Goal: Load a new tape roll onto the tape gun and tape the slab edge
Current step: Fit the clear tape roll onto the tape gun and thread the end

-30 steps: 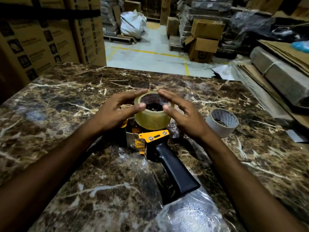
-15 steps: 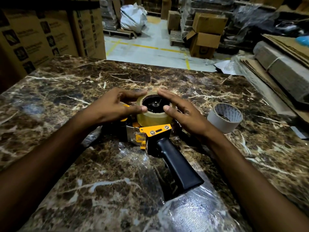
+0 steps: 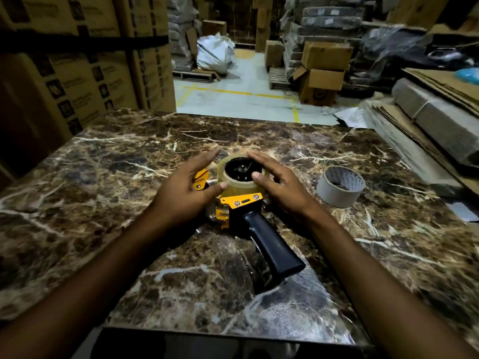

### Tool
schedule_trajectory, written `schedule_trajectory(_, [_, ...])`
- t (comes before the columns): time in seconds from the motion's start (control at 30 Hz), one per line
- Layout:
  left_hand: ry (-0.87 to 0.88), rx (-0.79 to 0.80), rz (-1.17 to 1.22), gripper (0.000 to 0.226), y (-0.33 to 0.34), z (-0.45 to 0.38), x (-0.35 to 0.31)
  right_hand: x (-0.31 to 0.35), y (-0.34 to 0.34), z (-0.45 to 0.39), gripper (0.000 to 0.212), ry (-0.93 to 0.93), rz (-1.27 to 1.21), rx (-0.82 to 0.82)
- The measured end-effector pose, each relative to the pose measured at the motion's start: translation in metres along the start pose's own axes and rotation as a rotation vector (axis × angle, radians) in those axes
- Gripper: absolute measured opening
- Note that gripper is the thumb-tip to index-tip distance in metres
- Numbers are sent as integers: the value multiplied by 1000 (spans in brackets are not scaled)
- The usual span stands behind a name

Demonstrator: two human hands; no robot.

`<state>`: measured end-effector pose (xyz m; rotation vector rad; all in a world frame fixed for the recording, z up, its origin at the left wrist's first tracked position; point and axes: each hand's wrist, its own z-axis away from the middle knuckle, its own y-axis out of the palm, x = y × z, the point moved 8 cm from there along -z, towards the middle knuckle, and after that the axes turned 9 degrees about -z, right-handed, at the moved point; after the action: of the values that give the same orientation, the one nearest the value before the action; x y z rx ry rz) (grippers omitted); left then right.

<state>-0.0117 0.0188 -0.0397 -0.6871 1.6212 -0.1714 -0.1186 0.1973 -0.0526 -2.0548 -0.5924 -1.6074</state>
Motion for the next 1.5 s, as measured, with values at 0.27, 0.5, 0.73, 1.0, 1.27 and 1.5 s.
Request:
schedule_trajectory(0.27, [26,105,-217,96,-2,4,-7,-1,0,1,46,11,0,-20])
schedule_trajectory(0.5, [74,167,-261,95,1,14,-10,6,1,4,48,-8,55,-12])
schedule_trajectory(0.73, [116,190,-260,77,-6,11,-6,18,-9,11,44,-72,175,-45])
schedule_trajectory(1.0, [148,129,-189,72,-15,17,-5,26,-14,18,50,-128,328,-73])
schedule_trajectory(1.27, [120,-9,-75,71,-29,26,5,26,-19,13,42,-118,246,-59])
schedule_trajectory(1.5, [163,-66,-167,63,-30,22,-5,20,-25,4,42,-99,257,-62])
